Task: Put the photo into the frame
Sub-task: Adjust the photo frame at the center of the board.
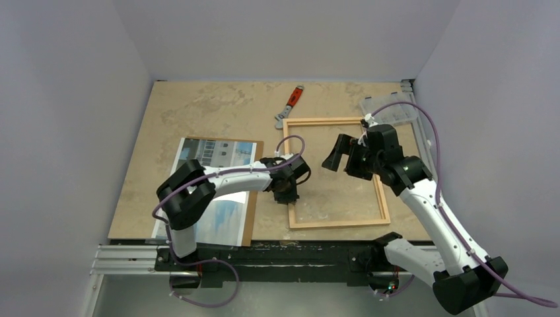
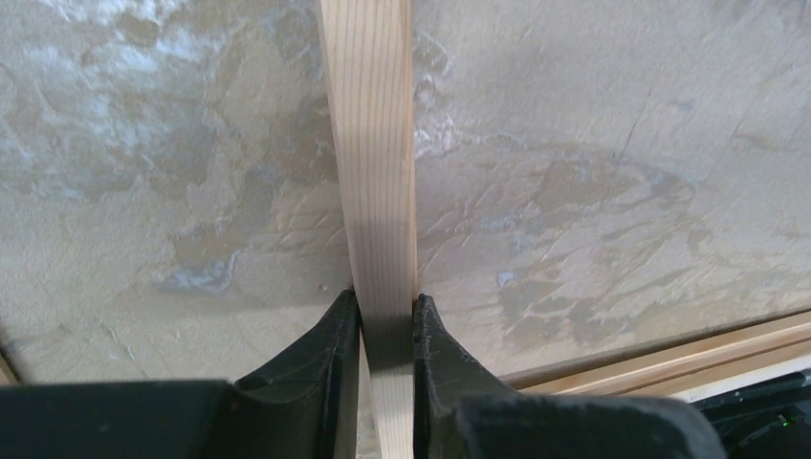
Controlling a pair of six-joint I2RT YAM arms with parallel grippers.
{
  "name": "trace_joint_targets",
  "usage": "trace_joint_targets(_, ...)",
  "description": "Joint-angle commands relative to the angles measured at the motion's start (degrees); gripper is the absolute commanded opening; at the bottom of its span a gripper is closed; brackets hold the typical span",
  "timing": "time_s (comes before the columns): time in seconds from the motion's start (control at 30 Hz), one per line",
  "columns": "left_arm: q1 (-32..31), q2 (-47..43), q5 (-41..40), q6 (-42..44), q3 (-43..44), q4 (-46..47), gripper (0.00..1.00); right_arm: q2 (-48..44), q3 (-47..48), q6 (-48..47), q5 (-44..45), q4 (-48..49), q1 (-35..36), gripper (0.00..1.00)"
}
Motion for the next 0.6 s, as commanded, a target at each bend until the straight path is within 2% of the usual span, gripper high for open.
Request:
trace_joint_targets(0.0, -2.89, -6.02, 1.79, 0.88, -1.34, 1.61, 0.0, -0.45, 4.29, 0.02, -2.25, -0.46, -0.3, 0.97)
trace_joint_targets(0.27, -4.8, -9.45, 3.09, 2.36, -1.41, 0.37, 0.0, 0.29, 5.04, 0.0, -3.72, -0.22, -0.28, 0.97)
trace_joint_targets(0.57, -6.23, -6.12, 5.08, 4.78, 3.44, -1.04, 0.0, 1.01, 5.81, -0.2, -4.15, -0.13, -0.3, 0.97)
